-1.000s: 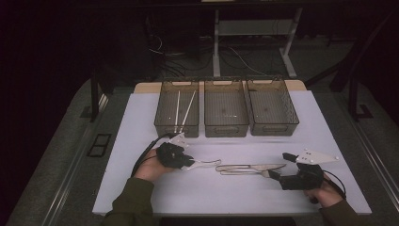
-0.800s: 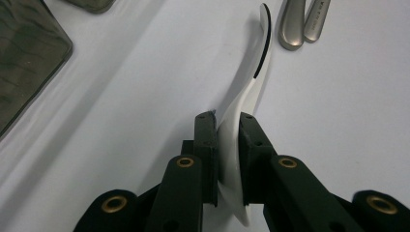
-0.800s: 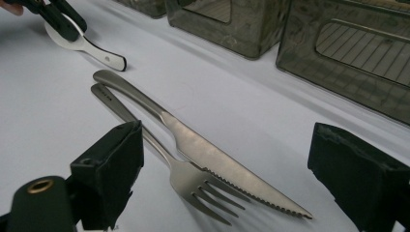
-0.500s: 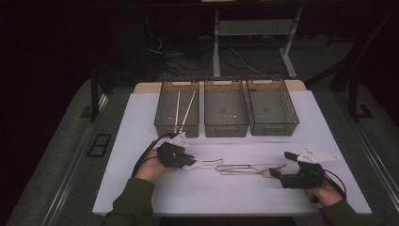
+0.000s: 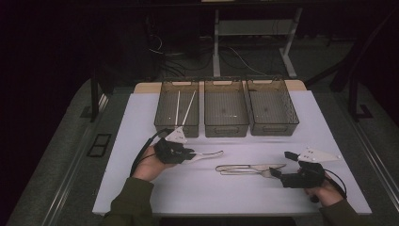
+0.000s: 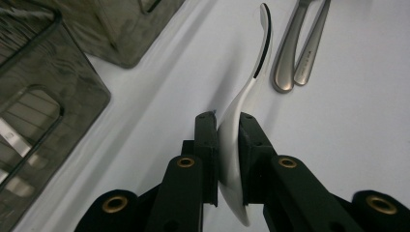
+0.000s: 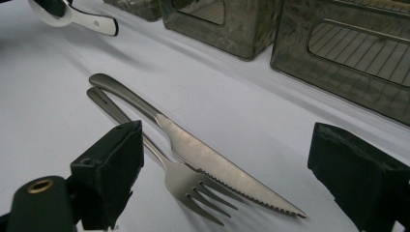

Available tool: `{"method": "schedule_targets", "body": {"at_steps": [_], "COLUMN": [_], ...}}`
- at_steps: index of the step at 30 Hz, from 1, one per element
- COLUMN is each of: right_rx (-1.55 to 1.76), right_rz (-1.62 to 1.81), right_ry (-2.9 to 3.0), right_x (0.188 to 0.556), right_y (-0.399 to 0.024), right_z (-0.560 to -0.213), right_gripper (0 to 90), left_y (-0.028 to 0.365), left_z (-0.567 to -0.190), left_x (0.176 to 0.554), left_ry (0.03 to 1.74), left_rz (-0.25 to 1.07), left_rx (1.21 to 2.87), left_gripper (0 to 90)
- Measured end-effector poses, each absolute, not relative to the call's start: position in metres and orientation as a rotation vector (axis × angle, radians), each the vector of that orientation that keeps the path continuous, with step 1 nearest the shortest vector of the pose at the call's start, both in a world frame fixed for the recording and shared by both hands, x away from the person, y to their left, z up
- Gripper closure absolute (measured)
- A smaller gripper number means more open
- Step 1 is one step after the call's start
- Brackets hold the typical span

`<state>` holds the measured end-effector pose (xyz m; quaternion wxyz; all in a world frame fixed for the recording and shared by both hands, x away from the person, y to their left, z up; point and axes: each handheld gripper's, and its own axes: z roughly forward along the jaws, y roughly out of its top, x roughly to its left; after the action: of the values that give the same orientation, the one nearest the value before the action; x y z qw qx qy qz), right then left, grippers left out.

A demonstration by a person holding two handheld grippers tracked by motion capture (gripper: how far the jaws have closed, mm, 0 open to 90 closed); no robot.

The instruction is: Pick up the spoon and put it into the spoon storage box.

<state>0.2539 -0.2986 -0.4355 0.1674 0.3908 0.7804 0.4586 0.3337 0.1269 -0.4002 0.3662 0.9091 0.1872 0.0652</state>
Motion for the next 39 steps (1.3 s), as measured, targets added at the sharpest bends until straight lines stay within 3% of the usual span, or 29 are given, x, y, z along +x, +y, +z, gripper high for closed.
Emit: {"method": "schedule_targets", "body": {"at_steps": [39], "right_rx": [1.13], "right_rz": [1.319], "right_ry": [2.208], "right_x": [0.254], "right_y": [-0.302], "right_z": [-0.435], "right_gripper": [12.7], "left_y": [0.087], "left_z": [-0.339], "left_x": [0.391], "left_ry": [0.372], "left_rz": [0.253], "left_rx": [2.262], "left_gripper": [79.8]}}
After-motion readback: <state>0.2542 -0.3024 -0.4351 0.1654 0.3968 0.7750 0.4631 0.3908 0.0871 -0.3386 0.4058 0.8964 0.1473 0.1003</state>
